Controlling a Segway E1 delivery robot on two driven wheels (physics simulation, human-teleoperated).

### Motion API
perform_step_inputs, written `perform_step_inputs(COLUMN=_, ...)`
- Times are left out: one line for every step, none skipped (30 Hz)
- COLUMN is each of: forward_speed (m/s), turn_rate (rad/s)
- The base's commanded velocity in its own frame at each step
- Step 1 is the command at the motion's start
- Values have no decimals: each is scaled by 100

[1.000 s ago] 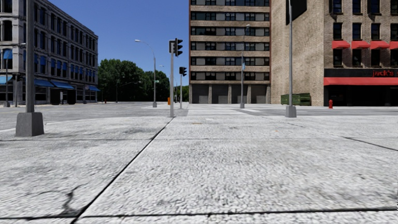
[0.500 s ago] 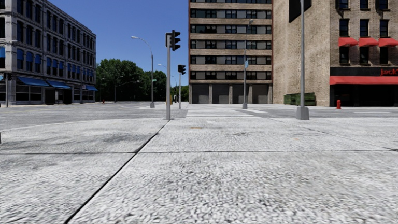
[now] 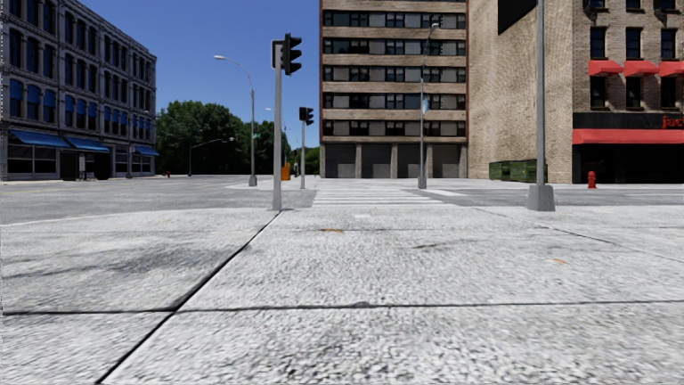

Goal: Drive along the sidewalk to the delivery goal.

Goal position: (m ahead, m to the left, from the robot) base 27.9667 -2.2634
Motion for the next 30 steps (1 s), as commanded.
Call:
perform_step_inputs(forward_speed=200, turn_rate=-23)
perform_step_inputs(forward_speed=200, turn_rate=-23)
perform_step_inputs(forward_speed=200, turn_rate=-23)
perform_step_inputs(forward_speed=200, turn_rate=-23)
perform_step_inputs(forward_speed=200, turn_rate=-21)
perform_step_inputs(forward_speed=200, turn_rate=-21)
perform_step_inputs(forward_speed=200, turn_rate=-3)
perform_step_inputs(forward_speed=200, turn_rate=0)
perform_step_inputs(forward_speed=200, turn_rate=0)
perform_step_inputs(forward_speed=200, turn_rate=0)
perform_step_inputs(forward_speed=200, turn_rate=0)
perform_step_inputs(forward_speed=200, turn_rate=0)
perform_step_inputs(forward_speed=200, turn_rate=0)
perform_step_inputs(forward_speed=200, turn_rate=0)
perform_step_inputs(forward_speed=200, turn_rate=0)
perform_step_inputs(forward_speed=200, turn_rate=0)
perform_step_inputs(forward_speed=200, turn_rate=0)
perform_step_inputs(forward_speed=200, turn_rate=0)
perform_step_inputs(forward_speed=200, turn_rate=0)
perform_step_inputs(forward_speed=200, turn_rate=0)
perform_step_inputs(forward_speed=200, turn_rate=0)
perform_step_inputs(forward_speed=200, turn_rate=0)
perform_step_inputs(forward_speed=200, turn_rate=0)
perform_step_inputs(forward_speed=200, turn_rate=0)
perform_step_inputs(forward_speed=200, turn_rate=0)
perform_step_inputs(forward_speed=200, turn_rate=0)
perform_step_inputs(forward_speed=200, turn_rate=0)
perform_step_inputs(forward_speed=200, turn_rate=0)
perform_step_inputs(forward_speed=200, turn_rate=0)
perform_step_inputs(forward_speed=200, turn_rate=0)
